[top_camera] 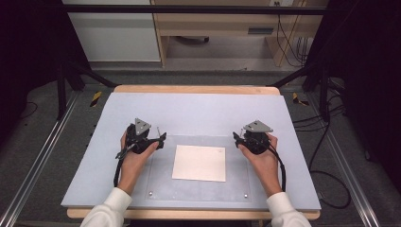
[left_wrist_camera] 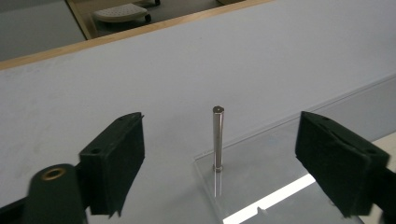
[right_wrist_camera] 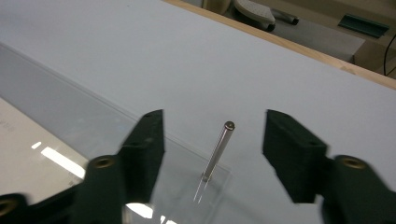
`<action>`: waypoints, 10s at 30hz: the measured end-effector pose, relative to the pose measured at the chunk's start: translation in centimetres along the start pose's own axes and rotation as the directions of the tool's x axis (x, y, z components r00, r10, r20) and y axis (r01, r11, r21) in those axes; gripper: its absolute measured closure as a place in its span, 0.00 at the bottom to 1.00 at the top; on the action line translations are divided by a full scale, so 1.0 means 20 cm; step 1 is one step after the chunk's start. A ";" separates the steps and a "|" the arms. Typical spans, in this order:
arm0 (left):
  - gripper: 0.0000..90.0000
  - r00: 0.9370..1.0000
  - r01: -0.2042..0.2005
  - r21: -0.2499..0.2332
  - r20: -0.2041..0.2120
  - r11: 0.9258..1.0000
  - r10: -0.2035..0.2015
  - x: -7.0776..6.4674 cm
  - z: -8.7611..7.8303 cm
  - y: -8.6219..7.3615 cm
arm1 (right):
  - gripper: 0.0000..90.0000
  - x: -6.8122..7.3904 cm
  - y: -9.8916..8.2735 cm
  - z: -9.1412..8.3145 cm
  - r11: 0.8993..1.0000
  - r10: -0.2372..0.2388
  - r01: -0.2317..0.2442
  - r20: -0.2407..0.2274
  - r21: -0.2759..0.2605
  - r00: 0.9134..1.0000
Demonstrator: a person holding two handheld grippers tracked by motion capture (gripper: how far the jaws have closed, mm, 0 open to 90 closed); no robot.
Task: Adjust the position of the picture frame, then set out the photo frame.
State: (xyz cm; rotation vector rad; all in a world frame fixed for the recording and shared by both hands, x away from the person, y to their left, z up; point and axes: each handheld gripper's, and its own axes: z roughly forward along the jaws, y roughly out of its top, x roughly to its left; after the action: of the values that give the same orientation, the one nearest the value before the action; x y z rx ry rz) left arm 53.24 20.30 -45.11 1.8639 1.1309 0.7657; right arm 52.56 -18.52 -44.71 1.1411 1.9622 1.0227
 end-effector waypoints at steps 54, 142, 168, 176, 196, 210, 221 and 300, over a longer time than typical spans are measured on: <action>0.94 0.990 0.054 0.297 0.108 0.953 -0.090 0.11 0.22 0.20 | 0.95 -0.17 0.22 0.22 0.918 0.204 -0.155 -0.099 0.365 0.974; 0.94 0.981 0.073 0.402 0.137 0.913 -0.139 0.16 0.31 0.27 | 0.38 0.22 -0.41 -0.60 0.895 -0.441 0.445 -0.197 -0.026 0.876; 0.64 0.996 0.010 0.165 0.090 0.986 -0.025 0.13 0.05 0.27 | 0.52 0.30 -0.38 -0.60 0.851 -0.524 0.519 -0.225 -0.084 0.822; 0.50 0.985 -0.091 0.028 0.152 0.995 0.086 0.09 -0.34 0.10 | 0.56 0.29 -0.34 -0.63 0.867 -0.498 0.486 -0.206 -0.109 0.842; 0.30 0.847 -0.443 -0.139 0.260 0.886 0.464 -0.23 -0.81 0.17 | 0.63 0.24 -0.18 -0.67 0.901 -0.434 0.421 -0.206 -0.104 0.877; 0.38 0.765 -0.577 -0.128 0.259 0.807 0.589 -0.33 -0.82 0.19 | 0.64 0.20 -0.08 -0.67 0.913 -0.405 0.401 -0.245 -0.070 0.881; 0.45 0.737 -0.613 -0.131 0.263 0.779 0.623 -0.37 -0.79 0.19 | 0.64 0.18 -0.03 -0.67 0.920 -0.390 0.388 -0.260 -0.060 0.884; 0.81 0.725 -0.660 -0.030 0.237 0.750 0.647 -0.25 -0.70 0.24 | 0.70 0.07 0.06 -0.61 0.934 -0.357 0.346 -0.217 -0.088 0.909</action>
State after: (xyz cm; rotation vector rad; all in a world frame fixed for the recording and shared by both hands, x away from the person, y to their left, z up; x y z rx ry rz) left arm 41.88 18.90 -34.55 2.3618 0.3106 0.8612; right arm 42.45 -20.51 -37.78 0.6271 2.2090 1.0327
